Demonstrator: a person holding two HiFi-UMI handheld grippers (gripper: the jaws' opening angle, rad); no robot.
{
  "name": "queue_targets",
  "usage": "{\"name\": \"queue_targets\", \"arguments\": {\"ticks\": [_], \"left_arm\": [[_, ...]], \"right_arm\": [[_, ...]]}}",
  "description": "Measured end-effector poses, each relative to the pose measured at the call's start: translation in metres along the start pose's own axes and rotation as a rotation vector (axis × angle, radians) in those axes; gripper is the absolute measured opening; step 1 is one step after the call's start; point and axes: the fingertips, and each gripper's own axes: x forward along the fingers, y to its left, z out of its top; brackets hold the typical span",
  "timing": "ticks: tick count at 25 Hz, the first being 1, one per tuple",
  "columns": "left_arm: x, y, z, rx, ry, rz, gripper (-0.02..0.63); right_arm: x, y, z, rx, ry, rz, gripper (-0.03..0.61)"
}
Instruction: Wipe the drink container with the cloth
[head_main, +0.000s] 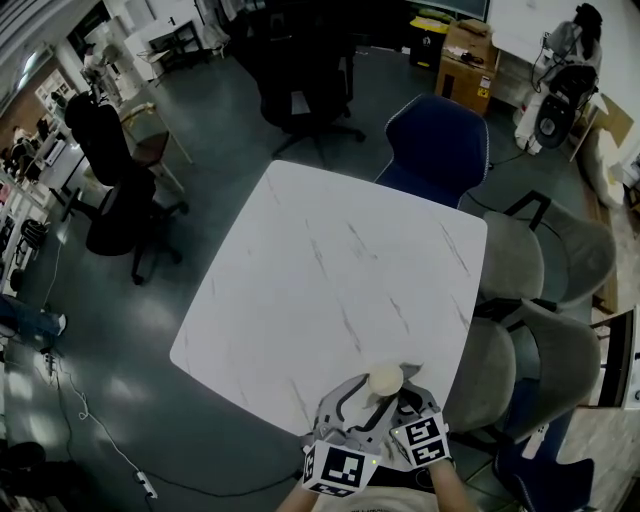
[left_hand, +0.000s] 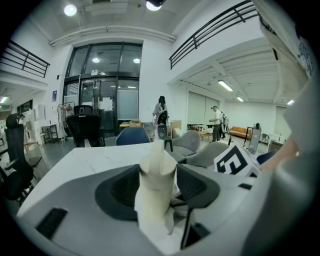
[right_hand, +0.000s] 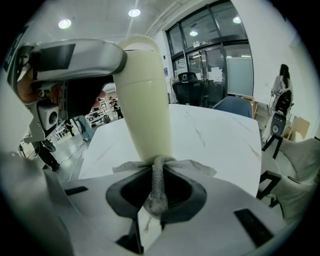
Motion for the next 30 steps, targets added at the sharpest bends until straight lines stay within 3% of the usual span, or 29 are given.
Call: {"name": "queue_targets", "arguments": {"ticks": [6, 21, 30], "left_arm": [[-0.004, 0.003, 0.007, 0.023, -0.028, 0.035, 0.224], [0.016, 0.003, -0.003, -0.002, 0.028, 0.071, 0.261], [0.014, 0.004, -0.003, -0.012, 0.002, 0.042, 0.261]], "right_arm": [[0.002, 0.000, -0.001, -0.004, 0.004, 0.000, 0.057], [0.003, 0.001, 0.000, -0.012, 0.009, 0.010, 0.057], [-0.001, 0.001, 0.005, -0.015, 0.004, 0.012, 0.057]]}}
